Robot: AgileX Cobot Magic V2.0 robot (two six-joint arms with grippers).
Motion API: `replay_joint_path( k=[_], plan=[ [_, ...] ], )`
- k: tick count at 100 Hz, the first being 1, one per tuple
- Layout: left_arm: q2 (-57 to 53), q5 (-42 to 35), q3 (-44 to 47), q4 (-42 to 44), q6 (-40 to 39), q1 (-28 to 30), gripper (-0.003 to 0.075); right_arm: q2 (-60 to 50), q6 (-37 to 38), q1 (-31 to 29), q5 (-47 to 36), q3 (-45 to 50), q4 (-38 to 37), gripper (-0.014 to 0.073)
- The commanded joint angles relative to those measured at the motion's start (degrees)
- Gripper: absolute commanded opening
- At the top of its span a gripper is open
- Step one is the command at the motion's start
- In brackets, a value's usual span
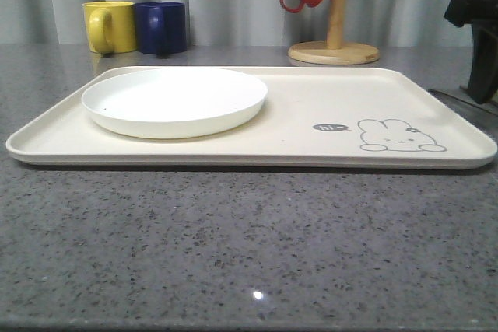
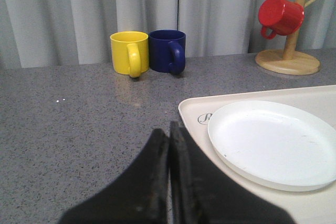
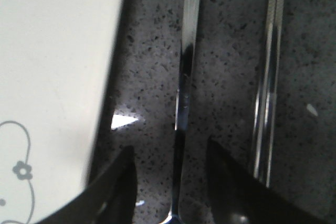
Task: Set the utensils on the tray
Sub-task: 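Grasp the silver fork with the right gripper and lift it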
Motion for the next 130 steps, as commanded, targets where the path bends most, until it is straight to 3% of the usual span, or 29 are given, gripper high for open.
replay_joint_path(
  k=[1, 36, 60, 94, 130],
  plan=[
    [0.3, -4.6, -1.6, -0.3, -0.1, -0.4, -0.0017, -1.1, -0.7, -0.1, -1.9, -2.0, -0.4, 0.0333],
    [0.3, -4.6, -1.6, -0.3, -0.1, -0.4, -0.0017, 1.2, -0.7, -0.1, -0.7, -2.0, -0.3, 0.0304],
    [0.3, -4.6, -1.6, -0.3, -0.1, -0.4, -0.0017, 0.8, -0.5, -0.1, -0.3, -2.1, -0.3, -0.0083],
    [0.3, -4.6, -1.6, -0.3, -0.1, -0.4, -0.0017, -5.2, 8.8, 1.4, 4.8, -7.0, -0.2, -0.0066],
    [0.3, -4.6, -1.6, -0.3, -0.1, -0.4, -0.0017, -7.1, 22.1, 14.6, -1.7, -8.3, -0.6, -0.0066]
  ],
)
